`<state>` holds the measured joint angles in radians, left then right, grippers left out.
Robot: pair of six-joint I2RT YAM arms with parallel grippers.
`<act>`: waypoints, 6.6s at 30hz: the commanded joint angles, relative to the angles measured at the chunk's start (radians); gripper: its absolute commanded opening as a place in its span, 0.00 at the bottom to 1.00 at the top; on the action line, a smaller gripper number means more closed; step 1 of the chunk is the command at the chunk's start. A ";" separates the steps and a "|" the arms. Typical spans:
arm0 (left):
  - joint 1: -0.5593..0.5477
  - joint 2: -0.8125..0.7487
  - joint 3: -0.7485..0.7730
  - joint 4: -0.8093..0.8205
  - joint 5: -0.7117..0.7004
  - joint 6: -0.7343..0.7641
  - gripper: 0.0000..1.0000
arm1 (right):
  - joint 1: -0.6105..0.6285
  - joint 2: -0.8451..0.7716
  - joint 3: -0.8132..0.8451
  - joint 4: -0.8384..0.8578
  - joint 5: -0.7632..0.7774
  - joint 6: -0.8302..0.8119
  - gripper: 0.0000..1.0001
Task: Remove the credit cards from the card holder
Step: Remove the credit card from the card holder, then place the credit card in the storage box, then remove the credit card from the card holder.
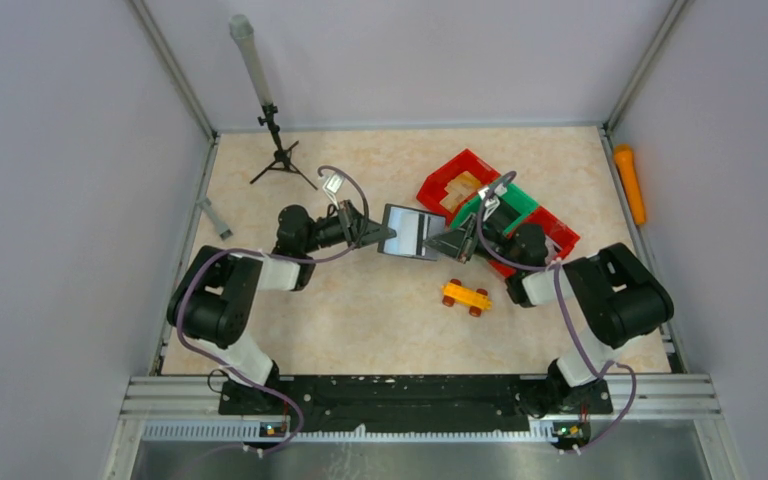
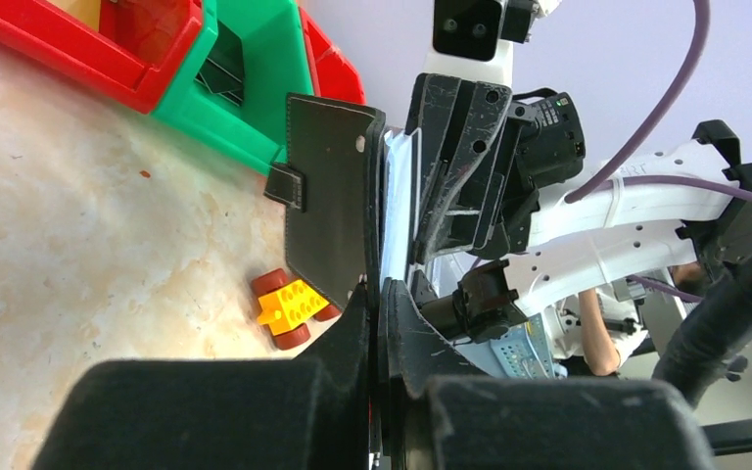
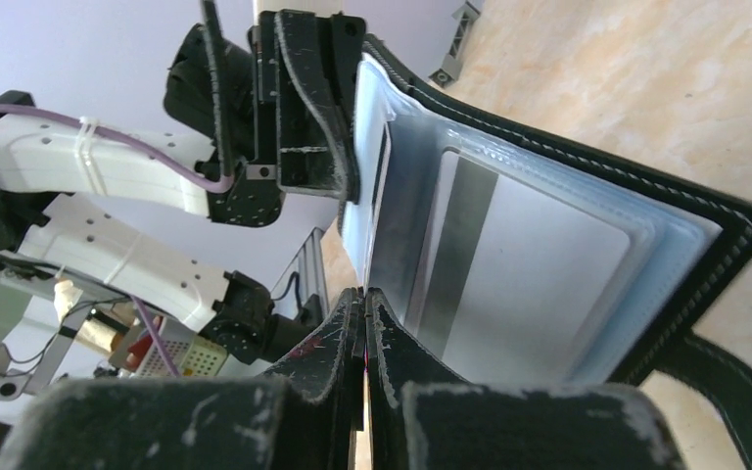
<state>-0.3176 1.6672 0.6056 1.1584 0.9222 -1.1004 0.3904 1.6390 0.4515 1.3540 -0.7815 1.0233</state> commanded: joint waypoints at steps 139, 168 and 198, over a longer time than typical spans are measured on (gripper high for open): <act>-0.008 -0.214 -0.062 -0.086 -0.084 0.122 0.00 | 0.129 -0.438 0.319 -1.105 0.721 -0.590 0.96; -0.025 -0.110 0.135 -0.836 -0.381 0.432 0.00 | 0.097 -0.257 0.060 -0.728 0.682 -0.539 0.81; -0.025 0.035 0.325 -1.237 -0.584 0.541 0.00 | 0.178 0.078 0.295 -0.891 0.634 -0.534 0.54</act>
<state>-0.3424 1.6997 0.8997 -0.0376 0.3813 -0.5732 0.5449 1.6657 0.6827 0.4473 -0.1524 0.4759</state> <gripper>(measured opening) 0.020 0.586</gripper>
